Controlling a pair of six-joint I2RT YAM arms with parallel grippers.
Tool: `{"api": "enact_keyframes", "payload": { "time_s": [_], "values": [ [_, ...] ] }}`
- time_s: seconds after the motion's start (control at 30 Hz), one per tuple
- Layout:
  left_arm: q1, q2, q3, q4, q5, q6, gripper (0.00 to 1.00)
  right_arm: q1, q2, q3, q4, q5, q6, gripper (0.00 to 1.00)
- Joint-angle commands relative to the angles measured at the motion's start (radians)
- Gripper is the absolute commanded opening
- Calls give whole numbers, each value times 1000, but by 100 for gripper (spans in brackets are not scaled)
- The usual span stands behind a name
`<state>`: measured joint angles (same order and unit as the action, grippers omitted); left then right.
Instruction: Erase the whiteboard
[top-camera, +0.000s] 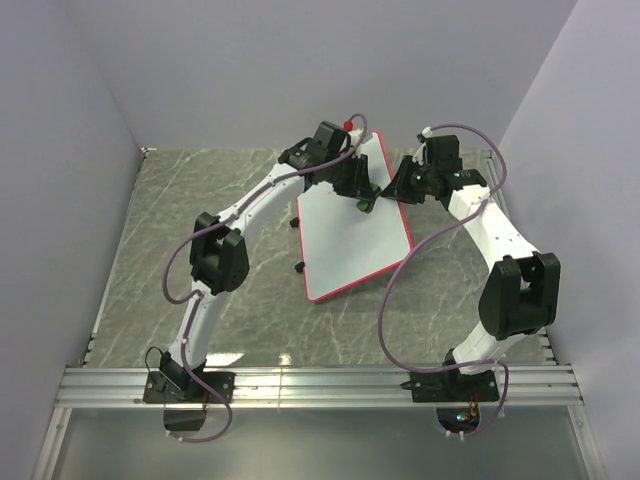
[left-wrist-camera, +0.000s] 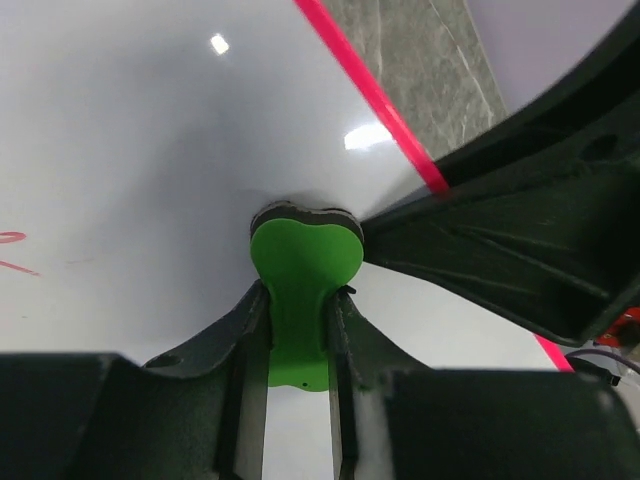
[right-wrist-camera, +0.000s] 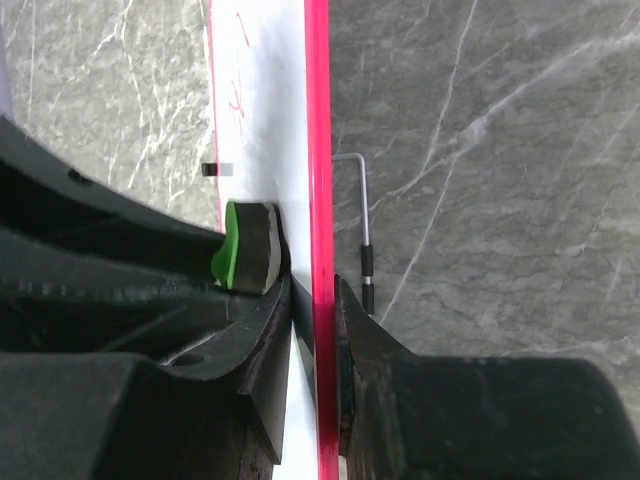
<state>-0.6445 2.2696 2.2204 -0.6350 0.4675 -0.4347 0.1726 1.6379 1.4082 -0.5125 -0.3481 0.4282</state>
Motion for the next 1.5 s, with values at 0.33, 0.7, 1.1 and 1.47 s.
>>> {"api": "enact_keyframes", "payload": {
  "time_s": [0.33, 0.7, 1.1, 1.47],
  "values": [
    [187, 258, 11, -140, -56, 2, 0, 93, 63, -28, -89, -8, -66, 0],
    [186, 200, 28, -109, 0, 21, 0, 99, 82, -37, -90, -57, -97, 0],
    [79, 18, -44, -71, 59, -22, 0, 169, -79, -239, -47, -100, -72, 0],
    [58, 51, 22, -29, 42, -58, 0, 234, -203, -333, -50, -152, -89, 0]
  ]
}}
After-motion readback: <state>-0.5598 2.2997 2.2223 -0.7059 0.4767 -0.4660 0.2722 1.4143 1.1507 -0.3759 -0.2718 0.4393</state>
